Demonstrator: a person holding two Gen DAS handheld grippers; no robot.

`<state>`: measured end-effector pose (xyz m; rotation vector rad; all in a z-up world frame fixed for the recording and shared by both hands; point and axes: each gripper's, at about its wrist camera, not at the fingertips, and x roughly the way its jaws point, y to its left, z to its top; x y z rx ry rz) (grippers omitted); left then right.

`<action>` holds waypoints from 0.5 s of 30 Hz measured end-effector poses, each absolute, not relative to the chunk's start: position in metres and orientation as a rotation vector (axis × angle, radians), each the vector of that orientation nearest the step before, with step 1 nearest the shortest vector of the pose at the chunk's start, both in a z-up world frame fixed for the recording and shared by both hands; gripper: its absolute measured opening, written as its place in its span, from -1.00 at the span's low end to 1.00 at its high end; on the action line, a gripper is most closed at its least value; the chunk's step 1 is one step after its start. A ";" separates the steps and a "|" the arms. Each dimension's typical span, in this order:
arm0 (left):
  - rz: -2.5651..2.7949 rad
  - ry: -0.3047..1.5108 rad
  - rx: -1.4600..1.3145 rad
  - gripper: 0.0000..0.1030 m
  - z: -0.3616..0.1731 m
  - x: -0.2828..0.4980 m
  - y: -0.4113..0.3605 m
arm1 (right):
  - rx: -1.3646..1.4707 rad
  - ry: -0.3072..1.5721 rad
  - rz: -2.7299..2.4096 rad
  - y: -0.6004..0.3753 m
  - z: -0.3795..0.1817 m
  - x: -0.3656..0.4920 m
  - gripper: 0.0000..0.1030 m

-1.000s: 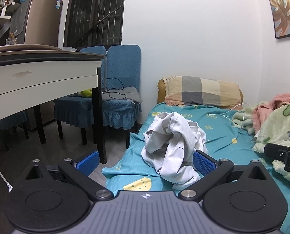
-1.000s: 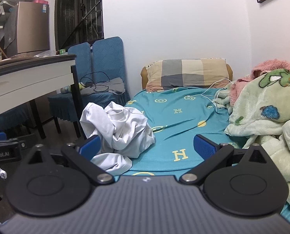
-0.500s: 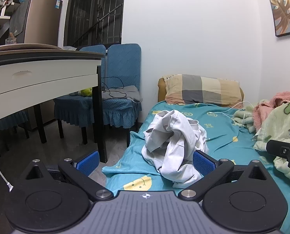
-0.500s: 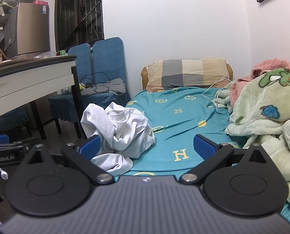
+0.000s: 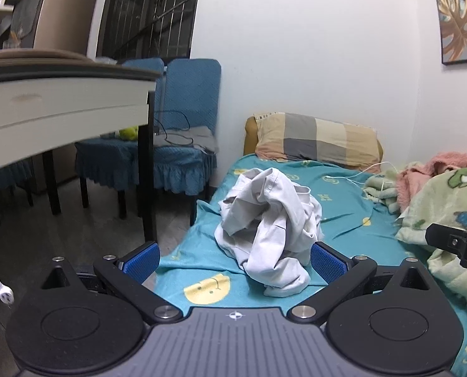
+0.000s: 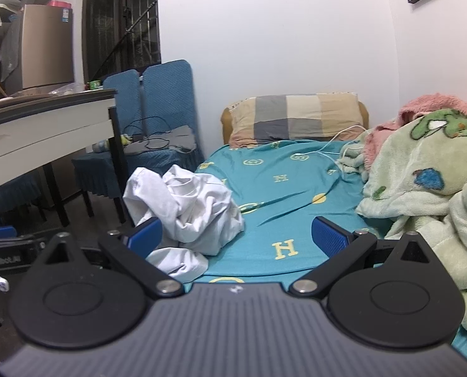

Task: Fold clothes
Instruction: 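Approach the crumpled white T-shirt on the bed with both tools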

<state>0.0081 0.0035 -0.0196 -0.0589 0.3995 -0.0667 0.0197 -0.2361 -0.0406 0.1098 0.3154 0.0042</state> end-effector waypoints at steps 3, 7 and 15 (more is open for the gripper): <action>-0.057 0.407 -0.067 1.00 -0.022 0.010 0.005 | 0.115 0.317 0.000 -0.237 -0.040 0.020 1.00; -0.062 0.414 -0.073 0.99 -0.026 0.010 0.004 | 0.100 0.312 -0.015 -0.236 -0.038 0.019 1.00; -0.072 0.442 -0.084 0.99 -0.031 0.015 0.004 | 0.177 0.294 0.006 -0.253 -0.033 0.015 1.00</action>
